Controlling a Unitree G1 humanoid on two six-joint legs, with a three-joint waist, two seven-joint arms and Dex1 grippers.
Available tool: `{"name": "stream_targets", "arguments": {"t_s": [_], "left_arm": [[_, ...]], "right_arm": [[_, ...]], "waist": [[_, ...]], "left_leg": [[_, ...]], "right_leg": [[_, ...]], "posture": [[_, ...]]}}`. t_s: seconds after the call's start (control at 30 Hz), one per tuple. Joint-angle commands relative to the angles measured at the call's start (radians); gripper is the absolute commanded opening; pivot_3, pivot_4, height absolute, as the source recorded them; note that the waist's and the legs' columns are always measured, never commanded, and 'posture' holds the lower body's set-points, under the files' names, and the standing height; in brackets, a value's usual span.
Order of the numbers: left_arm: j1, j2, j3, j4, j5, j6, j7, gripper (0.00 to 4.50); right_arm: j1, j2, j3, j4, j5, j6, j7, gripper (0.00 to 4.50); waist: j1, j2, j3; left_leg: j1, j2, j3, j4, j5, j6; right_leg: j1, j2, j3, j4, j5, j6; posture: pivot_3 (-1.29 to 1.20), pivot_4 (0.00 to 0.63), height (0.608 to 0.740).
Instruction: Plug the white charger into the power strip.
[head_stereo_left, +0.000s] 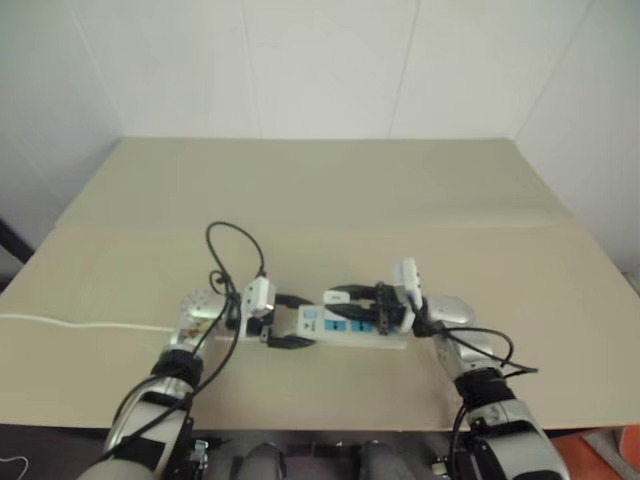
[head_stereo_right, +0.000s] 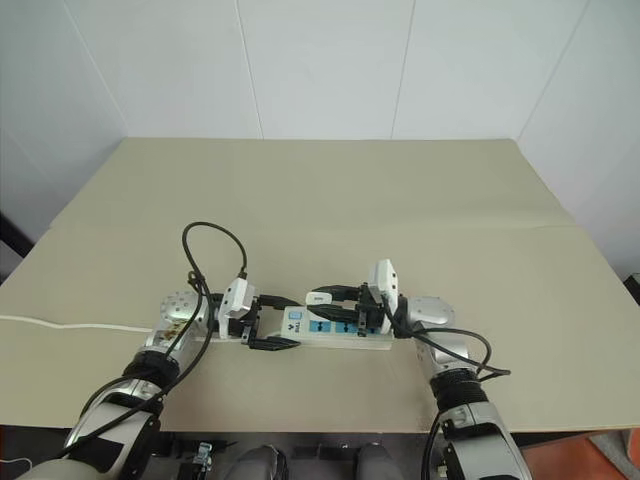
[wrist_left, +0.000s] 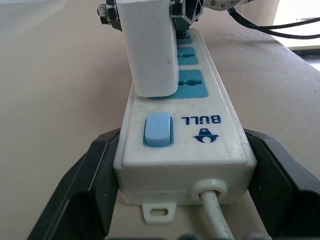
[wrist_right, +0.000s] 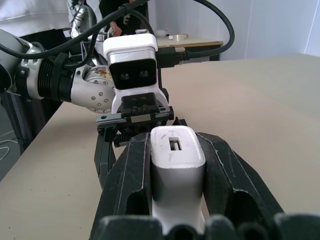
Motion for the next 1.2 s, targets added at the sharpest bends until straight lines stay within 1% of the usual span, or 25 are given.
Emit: {"name": "stream_targets", "arguments": {"t_s": [0.03, 0.17, 0.3, 0.43, 0.53, 0.63, 0.77, 0.97, 1.2], "left_arm": [[0.013, 0.008, -0.021, -0.024, 0.025, 0.006, -0.017, 3.27], [0.014, 0.01, -0.021, -0.028, 0.025, 0.01, -0.015, 3.27], [0.012, 0.01, -0.02, -0.027, 0.025, 0.01, -0.014, 3.27], [0.01, 0.01, -0.022, -0.026, 0.025, 0.01, -0.013, 3.27], [0.01, 0.011, -0.023, -0.027, 0.026, 0.011, -0.012, 3.27], [0.012, 0.012, -0.024, -0.033, 0.023, 0.015, -0.014, 3.27], [0.015, 0.014, -0.025, -0.037, 0.021, 0.018, -0.016, 3.27], [0.018, 0.017, -0.024, -0.042, 0.02, 0.018, -0.015, 3.27], [0.021, 0.018, -0.025, -0.046, 0.019, 0.019, -0.016, 3.27]], "right_arm": [[-0.002, -0.009, 0.031, 0.026, -0.046, 0.029, -0.007, 1.13], [0.017, -0.023, 0.048, 0.026, -0.063, 0.012, 0.001, 1.13], [0.034, -0.018, 0.058, 0.053, -0.086, -0.053, -0.009, 1.13], [0.034, -0.018, 0.071, 0.077, -0.105, -0.08, -0.023, 1.13], [0.032, -0.023, 0.084, 0.075, -0.117, -0.06, -0.036, 1.13], [0.014, -0.036, 0.107, 0.072, -0.123, 0.039, -0.049, 1.13], [0.011, -0.04, 0.112, 0.064, -0.113, 0.086, -0.047, 1.13], [0.039, -0.033, 0.1, 0.067, -0.126, 0.003, -0.066, 1.13], [0.054, -0.034, 0.109, 0.066, -0.144, -0.02, -0.109, 1.13]], "waist": [[-0.002, 0.0, 0.0], [-0.008, 0.0, 0.0], [-0.008, 0.0, 0.0], [-0.01, 0.0, 0.0], [-0.012, 0.0, 0.0], [-0.017, 0.0, 0.0], [-0.019, -0.001, -0.002], [-0.019, -0.001, -0.003], [-0.019, -0.002, -0.003]], "left_leg": [[0.001, 0.0, 0.0, 0.0, 0.0, 0.0], [0.003, 0.0, 0.0, 0.0, 0.0, 0.0], [0.003, 0.0, 0.0, 0.0, 0.0, 0.0], [0.004, 0.0, 0.0, -0.001, 0.0, 0.0], [0.004, 0.0, 0.0, -0.001, 0.0, 0.0], [0.005, 0.0, 0.0, -0.001, 0.0, 0.0], [0.007, 0.001, 0.0, -0.001, 0.0, 0.0], [0.007, 0.001, 0.0, -0.001, 0.0, 0.0], [0.007, 0.001, 0.0, -0.001, 0.0, 0.0]], "right_leg": [[0.002, 0.0, 0.0, 0.0, 0.0, 0.0], [0.003, 0.0, 0.0, 0.0, 0.0, 0.0], [0.003, 0.0, 0.0, -0.001, 0.0, 0.0], [0.004, 0.0, 0.0, 0.0, 0.0, 0.0], [0.004, 0.0, 0.0, 0.0, 0.0, 0.0], [0.005, 0.0, 0.0, 0.0, 0.0, 0.0], [0.006, 0.0, 0.001, 0.0, 0.0, 0.0], [0.006, 0.001, 0.001, 0.0, -0.001, 0.0], [0.006, 0.001, 0.001, 0.0, -0.001, 0.0]], "posture": [[0.0, 0.15, 0.74], [0.0, 0.15, 0.74], [0.0, 0.15, 0.74], [0.0, 0.15, 0.74], [0.0, 0.15, 0.74], [0.0, 0.15, 0.74], [0.0, 0.15, 0.74], [0.0, 0.15, 0.74], [0.0, 0.15, 0.74]]}}
